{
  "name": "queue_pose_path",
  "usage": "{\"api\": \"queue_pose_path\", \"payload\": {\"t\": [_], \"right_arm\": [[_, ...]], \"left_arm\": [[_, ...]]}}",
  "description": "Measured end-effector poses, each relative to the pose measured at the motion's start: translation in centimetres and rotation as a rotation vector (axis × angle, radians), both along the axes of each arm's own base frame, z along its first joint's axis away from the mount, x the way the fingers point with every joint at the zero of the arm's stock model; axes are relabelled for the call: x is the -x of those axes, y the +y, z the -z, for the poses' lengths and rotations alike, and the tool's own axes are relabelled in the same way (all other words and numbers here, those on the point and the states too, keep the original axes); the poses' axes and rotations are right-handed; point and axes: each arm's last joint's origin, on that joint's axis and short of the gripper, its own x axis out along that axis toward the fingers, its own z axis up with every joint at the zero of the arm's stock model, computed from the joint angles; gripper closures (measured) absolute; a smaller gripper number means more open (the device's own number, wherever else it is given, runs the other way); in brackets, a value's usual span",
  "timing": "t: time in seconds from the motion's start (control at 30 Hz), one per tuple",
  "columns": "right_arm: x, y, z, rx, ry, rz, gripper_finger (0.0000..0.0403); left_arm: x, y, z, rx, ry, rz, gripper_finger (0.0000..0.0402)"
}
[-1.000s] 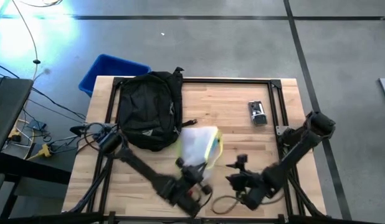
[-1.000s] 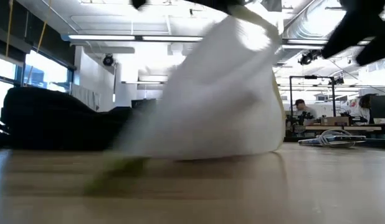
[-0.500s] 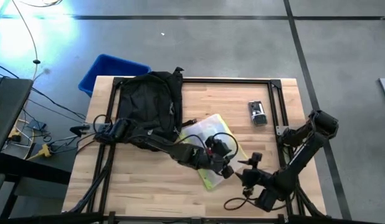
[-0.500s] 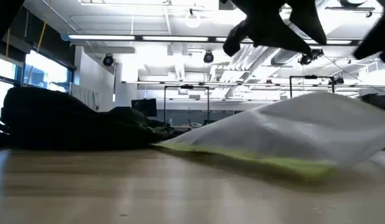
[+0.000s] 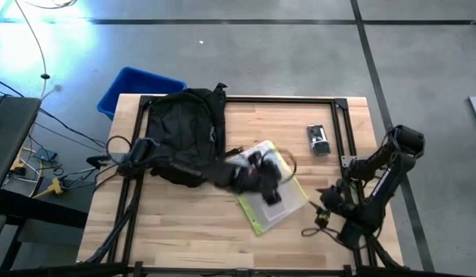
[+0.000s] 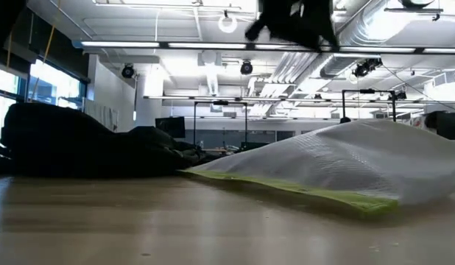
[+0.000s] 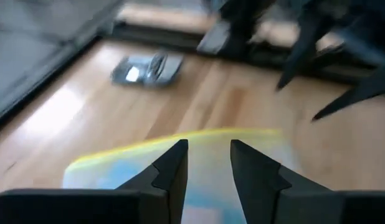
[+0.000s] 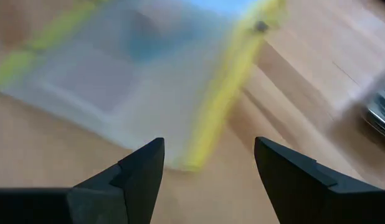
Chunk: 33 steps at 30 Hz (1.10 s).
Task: Unpack backpack
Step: Close the yellow zip bag
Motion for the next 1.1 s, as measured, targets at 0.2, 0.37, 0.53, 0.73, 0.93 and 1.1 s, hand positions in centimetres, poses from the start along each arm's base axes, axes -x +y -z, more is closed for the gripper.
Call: {"api": "queue_pose_path", "payload": {"t": [0.2,0.37,0.53,0.73,0.93,1.1], "right_arm": [[1.2,-3.4,1.1,-0.102,0.035,-0.005,0.0167],[1.8,-4.2,1.2,-0.271,-0.066,-0.217,0.0167],[1.9,-5.2,1.5,-0.35,-0.173,-0.33,0.0167],[1.8,-5.6,2.2,-0.345,-0.199,-0.372,0.0167],[1.7,-5.4,2.1,-0.349,-0.201,-0.397,0.0167],[1.7,-5.4,2.1,-0.337,-0.196,-0.41,0.0167]], "left_arm": [[-0.6,9.7,3.2,0.167,0.156,0.0,0.0306],[0.5,17.1,3.6,0.257,0.215,0.001,0.0289],[2.4,23.6,3.9,0.42,0.193,-0.107,0.0265],[2.7,27.0,7.6,0.662,0.205,-0.08,0.0239],[2.3,27.0,9.4,0.682,0.234,-0.068,0.0224],[2.3,27.1,9.2,0.693,0.22,-0.092,0.022]]}}
